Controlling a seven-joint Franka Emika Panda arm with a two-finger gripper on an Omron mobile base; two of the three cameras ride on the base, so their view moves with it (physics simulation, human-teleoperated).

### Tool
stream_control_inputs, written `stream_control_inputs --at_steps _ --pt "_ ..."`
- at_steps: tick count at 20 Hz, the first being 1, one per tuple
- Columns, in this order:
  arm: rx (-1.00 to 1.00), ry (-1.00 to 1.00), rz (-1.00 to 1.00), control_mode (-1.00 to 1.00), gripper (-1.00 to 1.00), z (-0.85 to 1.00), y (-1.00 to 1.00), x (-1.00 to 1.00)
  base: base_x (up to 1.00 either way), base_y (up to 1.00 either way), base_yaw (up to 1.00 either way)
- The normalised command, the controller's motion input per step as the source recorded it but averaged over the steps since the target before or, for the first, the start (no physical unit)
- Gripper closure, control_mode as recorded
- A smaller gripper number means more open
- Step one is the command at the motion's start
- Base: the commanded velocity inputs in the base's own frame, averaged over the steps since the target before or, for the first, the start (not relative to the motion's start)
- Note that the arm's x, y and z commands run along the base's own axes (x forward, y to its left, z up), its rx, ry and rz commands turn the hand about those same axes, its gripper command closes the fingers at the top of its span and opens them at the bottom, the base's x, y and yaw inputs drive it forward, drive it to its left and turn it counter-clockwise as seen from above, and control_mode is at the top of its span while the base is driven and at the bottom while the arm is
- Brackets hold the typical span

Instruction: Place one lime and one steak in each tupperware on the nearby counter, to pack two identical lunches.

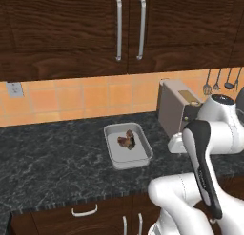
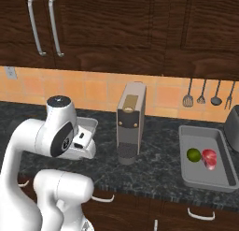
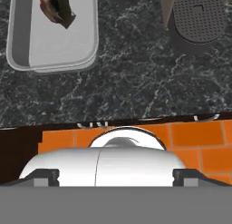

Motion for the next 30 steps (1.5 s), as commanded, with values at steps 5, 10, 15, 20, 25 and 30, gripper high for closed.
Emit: stream_control_inputs --at_steps 5,10,15,20,25,30 --pt "0.0 0.0 0.0 1.0 -1.0 0.0 0.0 0.0 -0.6 -0.4 -0.11" --pt "0.0 0.0 0.0 1.0 -1.0 0.0 0.0 0.0 -0.85 -0.92 -0.3" --pt "0.0 0.0 0.0 1.0 -1.0 0.0 0.0 0.0 -0.16 -1.0 -0.39" --pt "0.0 0.0 0.0 1.0 -1.0 0.0 0.0 0.0 0.15 -1.0 -0.5" --pt "0.0 0.0 0.0 1.0 -1.0 0.0 0.0 0.0 0.01 -1.0 -0.43" --pt "0.0 0.0 0.0 1.0 -1.0 0.0 0.0 0.0 0.12 -1.0 -0.11"
